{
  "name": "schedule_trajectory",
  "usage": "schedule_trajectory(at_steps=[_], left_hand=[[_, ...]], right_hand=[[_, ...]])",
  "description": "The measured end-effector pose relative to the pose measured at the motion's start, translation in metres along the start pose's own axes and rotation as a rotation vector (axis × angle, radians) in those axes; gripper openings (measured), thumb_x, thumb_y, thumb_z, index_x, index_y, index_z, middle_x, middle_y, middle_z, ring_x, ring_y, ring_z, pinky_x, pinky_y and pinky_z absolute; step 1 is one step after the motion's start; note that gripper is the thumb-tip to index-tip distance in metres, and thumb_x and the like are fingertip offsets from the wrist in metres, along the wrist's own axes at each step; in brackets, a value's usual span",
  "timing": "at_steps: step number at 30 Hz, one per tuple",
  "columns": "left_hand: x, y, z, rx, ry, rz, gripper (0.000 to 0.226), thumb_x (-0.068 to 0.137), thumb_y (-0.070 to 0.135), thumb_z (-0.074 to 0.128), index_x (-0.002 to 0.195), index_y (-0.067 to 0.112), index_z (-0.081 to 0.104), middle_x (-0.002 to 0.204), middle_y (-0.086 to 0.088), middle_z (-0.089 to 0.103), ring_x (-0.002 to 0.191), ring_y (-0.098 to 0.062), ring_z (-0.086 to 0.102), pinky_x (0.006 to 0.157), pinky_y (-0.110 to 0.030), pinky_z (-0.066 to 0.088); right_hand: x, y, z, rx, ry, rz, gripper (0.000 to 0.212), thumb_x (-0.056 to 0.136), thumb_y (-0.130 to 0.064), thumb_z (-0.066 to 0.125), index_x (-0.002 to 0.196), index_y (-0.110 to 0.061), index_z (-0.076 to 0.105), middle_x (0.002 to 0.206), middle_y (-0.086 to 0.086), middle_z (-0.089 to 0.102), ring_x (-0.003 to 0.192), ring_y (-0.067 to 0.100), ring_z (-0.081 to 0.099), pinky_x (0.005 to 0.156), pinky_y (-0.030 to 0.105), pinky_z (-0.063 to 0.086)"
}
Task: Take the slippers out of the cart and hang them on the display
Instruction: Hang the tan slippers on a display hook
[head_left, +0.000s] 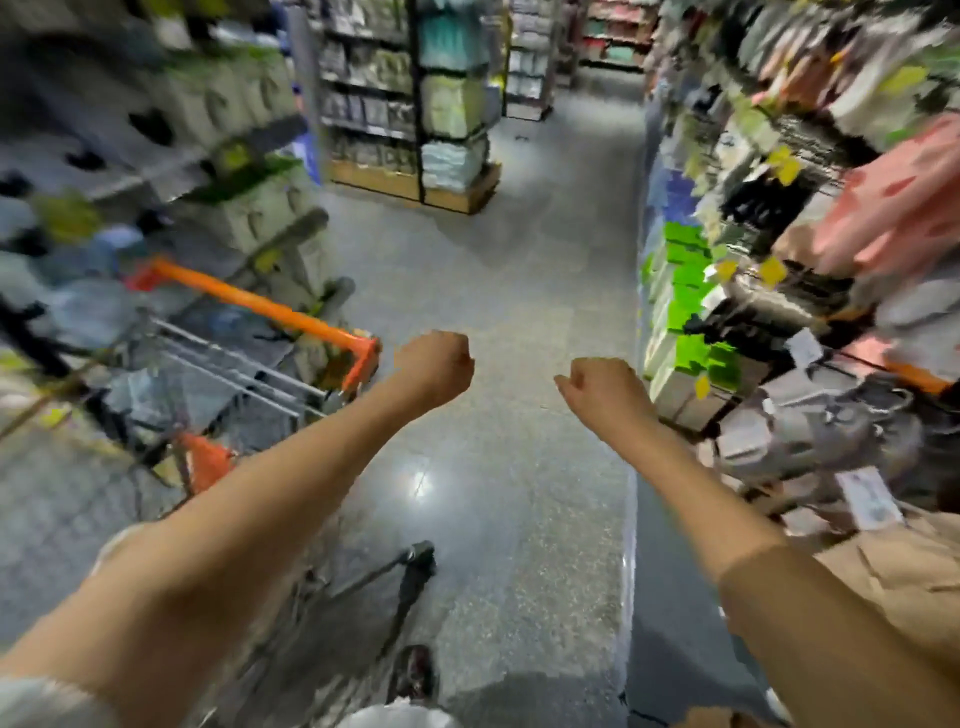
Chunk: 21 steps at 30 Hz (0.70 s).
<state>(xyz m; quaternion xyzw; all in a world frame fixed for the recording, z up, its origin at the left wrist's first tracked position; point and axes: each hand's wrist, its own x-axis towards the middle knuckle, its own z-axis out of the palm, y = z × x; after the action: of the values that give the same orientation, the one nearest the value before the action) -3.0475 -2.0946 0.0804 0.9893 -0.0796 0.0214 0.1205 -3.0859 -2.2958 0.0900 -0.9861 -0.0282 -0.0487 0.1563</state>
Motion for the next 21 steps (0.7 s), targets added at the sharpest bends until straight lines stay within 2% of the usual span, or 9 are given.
schedule_trajectory(at_steps=[5,10,13,17,21], left_hand=[[-0.061,-0.121,-0.028,0.002,0.068,-0.248,0.041,0.097,0.038,0.041,0.099,0.004,0.062,0.102,-0.023,0.064,0.098,-0.04,0.061,0.076,-0.039,0.048],[-0.112,-0.238,-0.052,-0.032,0.119,-0.481,0.03,0.093,0.029,0.045,0.094,0.005,0.062,0.099,-0.023,0.065,0.095,-0.04,0.062,0.074,-0.041,0.049],[-0.143,-0.303,-0.058,-0.004,0.108,-0.598,0.026,0.091,0.025,0.044,0.086,0.006,0.061,0.094,-0.021,0.066,0.088,-0.037,0.062,0.07,-0.039,0.05],[-0.189,-0.356,-0.056,-0.008,0.061,-0.755,0.024,0.093,0.023,0.044,0.084,0.007,0.059,0.088,-0.016,0.06,0.089,-0.035,0.061,0.063,-0.035,0.043],[-0.233,-0.382,-0.039,-0.059,0.038,-0.881,0.025,0.095,0.024,0.043,0.093,0.007,0.061,0.093,-0.012,0.065,0.087,-0.031,0.061,0.065,-0.034,0.047]], right_hand=[[0.021,-0.124,0.047,0.06,-0.124,-0.25,0.029,0.091,-0.03,0.052,0.082,-0.004,0.064,0.095,0.021,0.066,0.094,0.035,0.06,0.073,0.034,0.045],[0.035,-0.239,0.078,0.081,-0.183,-0.407,0.028,0.091,-0.028,0.054,0.082,-0.004,0.066,0.093,0.02,0.067,0.092,0.036,0.061,0.07,0.034,0.045],[0.041,-0.302,0.105,0.059,-0.224,-0.493,0.029,0.091,-0.031,0.054,0.084,-0.005,0.065,0.095,0.022,0.066,0.096,0.035,0.061,0.074,0.036,0.046],[0.033,-0.376,0.145,0.064,-0.327,-0.605,0.028,0.091,-0.031,0.054,0.074,-0.009,0.062,0.089,0.02,0.066,0.091,0.032,0.06,0.071,0.034,0.044],[0.019,-0.434,0.185,0.041,-0.473,-0.716,0.037,0.092,-0.028,0.051,0.06,-0.011,0.045,0.066,0.011,0.054,0.073,0.029,0.055,0.06,0.03,0.035]])
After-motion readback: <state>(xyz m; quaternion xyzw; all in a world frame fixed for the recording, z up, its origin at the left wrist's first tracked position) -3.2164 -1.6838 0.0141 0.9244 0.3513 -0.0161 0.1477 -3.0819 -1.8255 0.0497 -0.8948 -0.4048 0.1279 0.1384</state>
